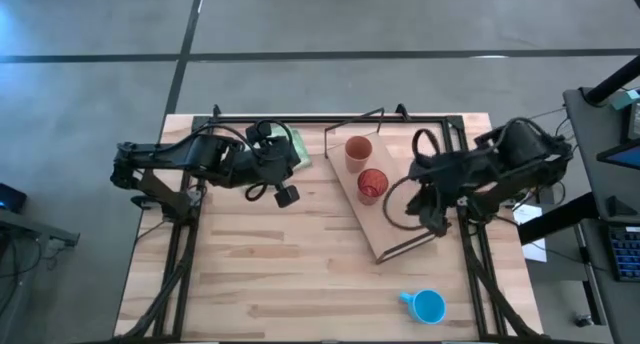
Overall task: Stack small to large cups/mugs on shelf
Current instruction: Put the blue mug on the shelf
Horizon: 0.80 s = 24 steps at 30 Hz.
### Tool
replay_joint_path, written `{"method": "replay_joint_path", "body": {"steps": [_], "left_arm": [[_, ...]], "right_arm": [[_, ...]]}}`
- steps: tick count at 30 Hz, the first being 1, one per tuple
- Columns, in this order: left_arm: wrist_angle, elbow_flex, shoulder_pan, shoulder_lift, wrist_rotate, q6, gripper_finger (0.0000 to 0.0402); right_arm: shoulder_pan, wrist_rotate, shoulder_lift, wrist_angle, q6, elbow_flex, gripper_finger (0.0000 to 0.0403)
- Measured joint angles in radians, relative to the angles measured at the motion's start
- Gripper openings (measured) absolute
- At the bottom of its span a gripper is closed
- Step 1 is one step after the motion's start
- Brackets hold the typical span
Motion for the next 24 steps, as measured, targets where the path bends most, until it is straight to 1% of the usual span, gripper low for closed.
{"method": "replay_joint_path", "body": {"steps": [4, 6, 10, 15, 22, 24], "left_arm": [[0.000, 0.000, 0.000, 0.000, 0.000, 0.000, 0.0000], [-0.001, -0.001, 0.000, 0.000, 0.000, 0.000, 0.0000], [-0.002, -0.001, 0.000, 0.000, 0.000, 0.000, 0.0000], [-0.009, -0.001, 0.000, -0.001, 0.001, -0.001, 0.0000], [-0.017, -0.001, -0.002, -0.002, 0.006, -0.002, 0.0000], [-0.017, -0.001, -0.002, -0.002, 0.008, -0.002, 0.0000]], "right_arm": [[0.062, -0.044, -0.011, 0.072, 0.097, -0.075, 0.0073], [0.090, -0.050, -0.011, 0.008, 0.152, -0.099, 0.0073], [0.165, -0.052, -0.022, 0.023, 0.245, -0.192, 0.0073], [0.271, -0.053, -0.048, 0.019, 0.440, -0.317, 0.0073], [0.396, -0.057, -0.053, 0.018, 0.734, -0.497, 0.0073], [0.421, -0.084, -0.053, 0.040, 0.806, -0.540, 0.0073]]}}
